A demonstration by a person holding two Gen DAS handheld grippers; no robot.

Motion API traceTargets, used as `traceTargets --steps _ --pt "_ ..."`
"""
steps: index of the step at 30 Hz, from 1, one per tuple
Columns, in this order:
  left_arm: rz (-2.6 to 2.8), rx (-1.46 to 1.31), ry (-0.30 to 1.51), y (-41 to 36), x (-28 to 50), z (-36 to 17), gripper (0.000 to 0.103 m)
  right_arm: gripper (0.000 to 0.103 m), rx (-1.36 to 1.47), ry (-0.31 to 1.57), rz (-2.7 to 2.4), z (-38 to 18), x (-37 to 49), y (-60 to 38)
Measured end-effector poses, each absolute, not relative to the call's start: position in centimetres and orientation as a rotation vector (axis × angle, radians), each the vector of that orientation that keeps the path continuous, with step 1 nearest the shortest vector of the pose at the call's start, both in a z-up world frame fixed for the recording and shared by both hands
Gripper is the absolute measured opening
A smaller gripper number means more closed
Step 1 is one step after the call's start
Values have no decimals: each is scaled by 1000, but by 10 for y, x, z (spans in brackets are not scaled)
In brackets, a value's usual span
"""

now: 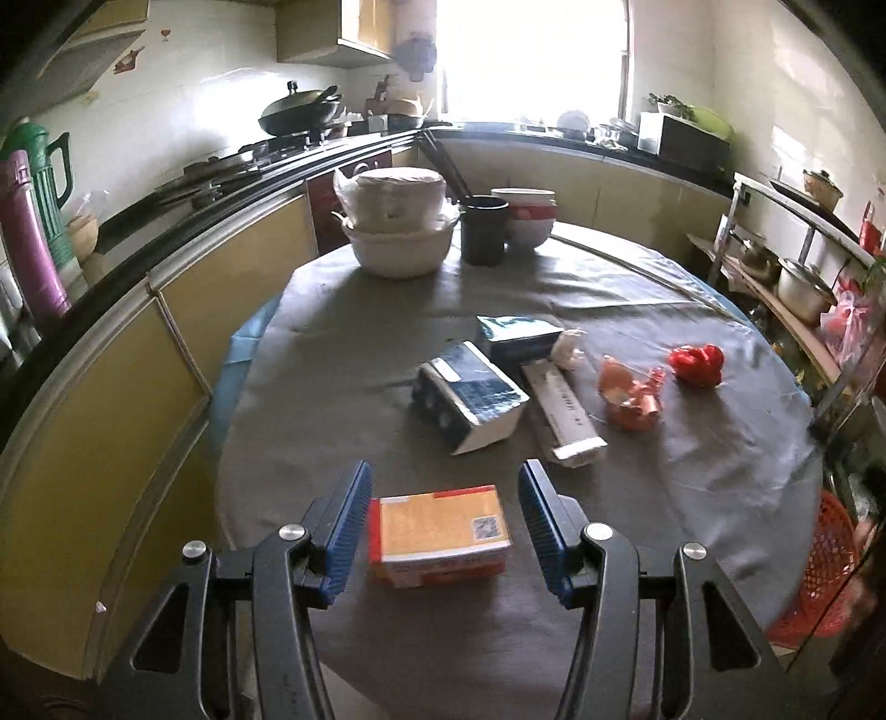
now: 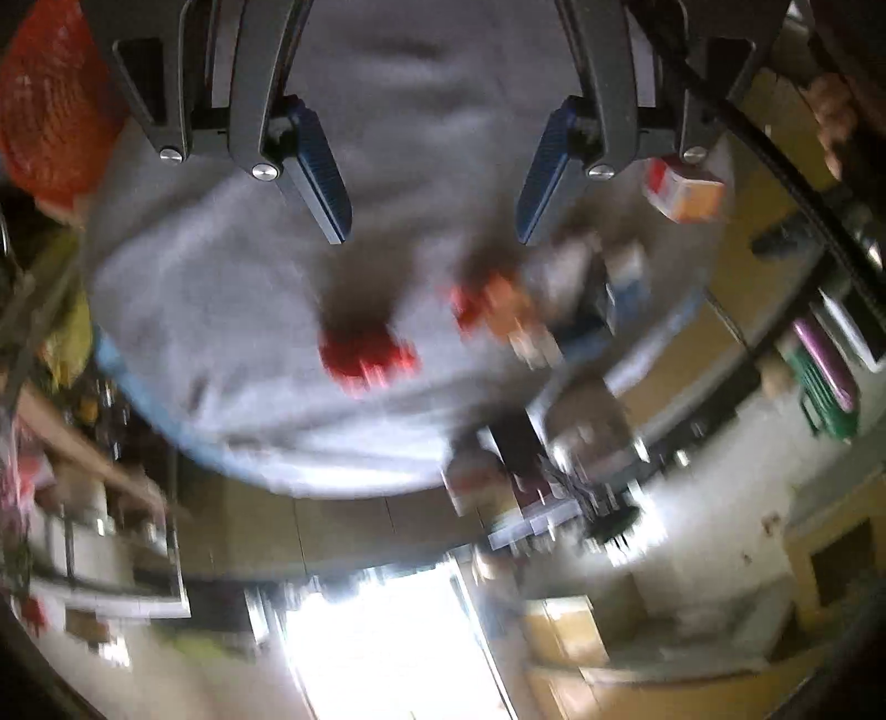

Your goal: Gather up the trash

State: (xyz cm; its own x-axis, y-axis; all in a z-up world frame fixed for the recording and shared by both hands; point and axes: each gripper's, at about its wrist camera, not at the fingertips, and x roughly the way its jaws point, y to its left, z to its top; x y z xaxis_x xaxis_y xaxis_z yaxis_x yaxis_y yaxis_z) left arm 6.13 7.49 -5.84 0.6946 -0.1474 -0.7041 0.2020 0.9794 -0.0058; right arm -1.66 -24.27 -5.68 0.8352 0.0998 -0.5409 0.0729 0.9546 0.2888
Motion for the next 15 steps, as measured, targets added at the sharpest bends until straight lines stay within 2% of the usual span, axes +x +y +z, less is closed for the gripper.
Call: traceTargets --steps 3,7,11,13,15 --pt "-242 55 746 88 67 -62 56 66 237 477 50 -25 -12 -233" --pt "-285 -27 764 114 89 -67 56 69 71 485 0 -1 9 -217" --pt "-256 -61 775 136 93 -65 57 69 33 516 -20 -6 18 -213" --pt "-256 -45 786 138 90 -67 61 69 66 543 -19 -17 19 -218" --pt "-266 -14 804 135 85 -73 62 69 111 623 -11 -35 21 -225"
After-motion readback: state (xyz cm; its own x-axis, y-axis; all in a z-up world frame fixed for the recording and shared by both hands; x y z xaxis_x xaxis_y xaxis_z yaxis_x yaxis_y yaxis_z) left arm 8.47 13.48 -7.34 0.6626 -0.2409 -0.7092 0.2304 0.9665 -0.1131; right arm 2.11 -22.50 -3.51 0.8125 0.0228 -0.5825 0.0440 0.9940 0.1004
